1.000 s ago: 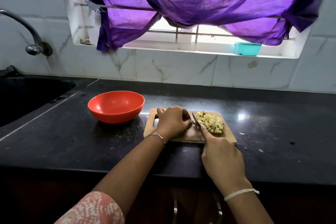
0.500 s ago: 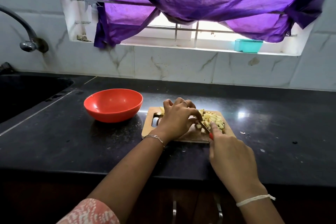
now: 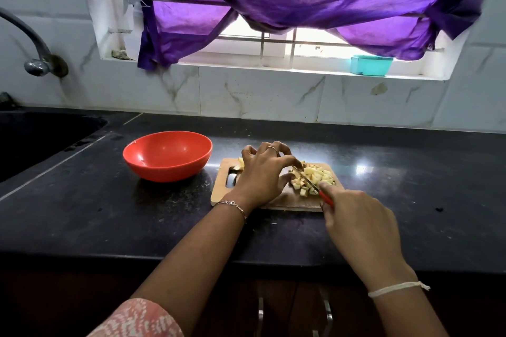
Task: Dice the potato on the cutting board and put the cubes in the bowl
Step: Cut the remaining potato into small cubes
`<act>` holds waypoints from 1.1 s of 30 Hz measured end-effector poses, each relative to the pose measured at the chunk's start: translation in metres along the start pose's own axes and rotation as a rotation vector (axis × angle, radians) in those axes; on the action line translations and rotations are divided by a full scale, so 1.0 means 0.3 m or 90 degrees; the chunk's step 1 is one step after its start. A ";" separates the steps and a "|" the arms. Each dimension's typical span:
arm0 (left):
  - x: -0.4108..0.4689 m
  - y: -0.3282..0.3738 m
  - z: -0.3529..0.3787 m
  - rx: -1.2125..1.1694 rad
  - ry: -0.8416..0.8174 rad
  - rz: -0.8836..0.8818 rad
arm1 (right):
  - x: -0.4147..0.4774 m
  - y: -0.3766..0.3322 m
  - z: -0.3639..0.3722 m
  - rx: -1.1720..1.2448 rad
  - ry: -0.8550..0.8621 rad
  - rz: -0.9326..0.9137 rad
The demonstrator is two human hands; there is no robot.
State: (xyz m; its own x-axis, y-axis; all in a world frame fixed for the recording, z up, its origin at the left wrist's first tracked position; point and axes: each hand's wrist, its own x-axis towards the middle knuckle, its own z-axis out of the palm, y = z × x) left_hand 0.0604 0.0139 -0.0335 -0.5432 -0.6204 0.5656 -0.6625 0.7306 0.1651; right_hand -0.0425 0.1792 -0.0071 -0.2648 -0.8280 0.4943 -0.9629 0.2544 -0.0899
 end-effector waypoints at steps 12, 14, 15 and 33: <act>-0.020 -0.132 -0.061 0.018 0.052 -0.305 | 0.049 -0.026 0.114 0.148 0.041 0.043; -0.028 -0.121 -0.056 -0.013 0.028 -0.271 | 0.045 -0.024 0.121 0.143 0.062 0.046; -0.028 -0.120 -0.050 -0.022 0.019 -0.265 | 0.041 -0.025 0.120 0.136 0.062 0.047; -0.014 -0.124 -0.050 0.008 -0.078 -0.260 | 0.047 -0.020 0.136 0.137 0.029 0.057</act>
State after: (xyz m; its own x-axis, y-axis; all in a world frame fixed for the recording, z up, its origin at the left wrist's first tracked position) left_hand 0.0950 -0.0065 -0.0299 -0.2920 -0.8880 0.3552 -0.8419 0.4149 0.3451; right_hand -0.0426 0.1458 -0.0349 -0.3525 -0.7824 0.5135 -0.9255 0.2099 -0.3154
